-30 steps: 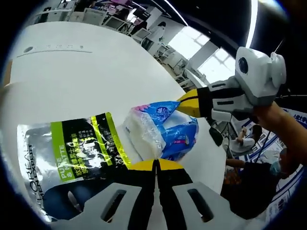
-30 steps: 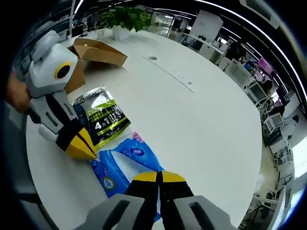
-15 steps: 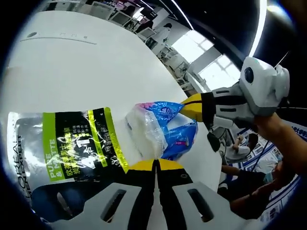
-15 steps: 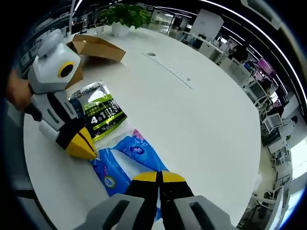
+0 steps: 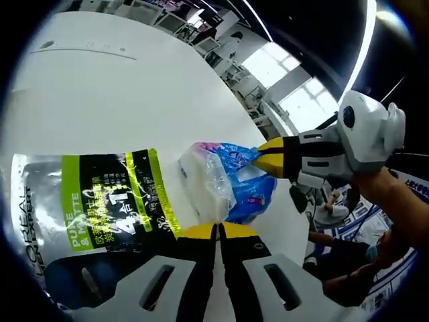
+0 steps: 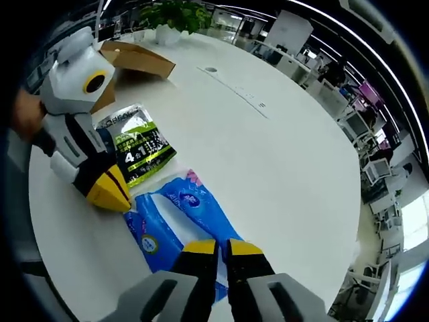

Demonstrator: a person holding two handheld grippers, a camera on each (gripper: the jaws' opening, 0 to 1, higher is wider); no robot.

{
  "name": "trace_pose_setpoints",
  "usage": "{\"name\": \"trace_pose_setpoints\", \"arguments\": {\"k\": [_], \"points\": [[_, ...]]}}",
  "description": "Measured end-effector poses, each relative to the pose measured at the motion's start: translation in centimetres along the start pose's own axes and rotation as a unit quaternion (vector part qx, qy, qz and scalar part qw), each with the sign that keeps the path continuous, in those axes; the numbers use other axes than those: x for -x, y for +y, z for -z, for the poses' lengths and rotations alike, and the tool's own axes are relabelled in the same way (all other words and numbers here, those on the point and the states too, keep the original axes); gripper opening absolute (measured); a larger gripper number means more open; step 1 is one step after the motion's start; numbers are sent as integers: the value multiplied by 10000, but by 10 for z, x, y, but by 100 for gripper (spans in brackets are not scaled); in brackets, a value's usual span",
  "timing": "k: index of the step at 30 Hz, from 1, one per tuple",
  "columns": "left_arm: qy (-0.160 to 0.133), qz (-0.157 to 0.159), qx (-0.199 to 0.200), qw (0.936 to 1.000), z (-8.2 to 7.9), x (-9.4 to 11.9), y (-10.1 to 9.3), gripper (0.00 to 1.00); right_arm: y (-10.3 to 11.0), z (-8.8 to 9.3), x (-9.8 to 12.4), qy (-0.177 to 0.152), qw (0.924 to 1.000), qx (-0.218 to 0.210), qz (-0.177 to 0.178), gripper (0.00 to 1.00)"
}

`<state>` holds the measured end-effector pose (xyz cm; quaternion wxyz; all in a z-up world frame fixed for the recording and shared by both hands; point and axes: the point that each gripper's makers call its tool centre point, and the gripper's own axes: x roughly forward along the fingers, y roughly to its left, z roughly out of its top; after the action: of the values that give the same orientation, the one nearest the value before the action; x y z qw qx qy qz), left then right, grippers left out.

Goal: Operate the shoe box by opening the lid, removing the specified soft item, and placing it in the target area until the item is outside and the box remains undamaged.

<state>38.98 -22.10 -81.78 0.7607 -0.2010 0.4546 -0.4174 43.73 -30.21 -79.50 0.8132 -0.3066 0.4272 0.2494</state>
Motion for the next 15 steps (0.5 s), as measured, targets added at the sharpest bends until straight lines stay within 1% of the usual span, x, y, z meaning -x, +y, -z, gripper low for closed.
{"name": "trace_pose_setpoints", "arguments": {"k": [6, 9, 13, 15], "points": [[80, 38, -76, 9999, 1, 1, -1, 2, -2, -3, 7, -30, 10000, -21, 54, 1], [108, 67, -138, 9998, 4, 2, -6, 2, -3, -5, 12, -66, 9999, -15, 100, 2], [220, 185, -151, 9995, 9, 3, -11, 2, -3, -7, 19, -113, 9998, -34, 144, 3], [197, 88, -282, 9994, 7, 5, -9, 3, -3, -9, 22, -141, 9997, -24, 181, 3]]}}
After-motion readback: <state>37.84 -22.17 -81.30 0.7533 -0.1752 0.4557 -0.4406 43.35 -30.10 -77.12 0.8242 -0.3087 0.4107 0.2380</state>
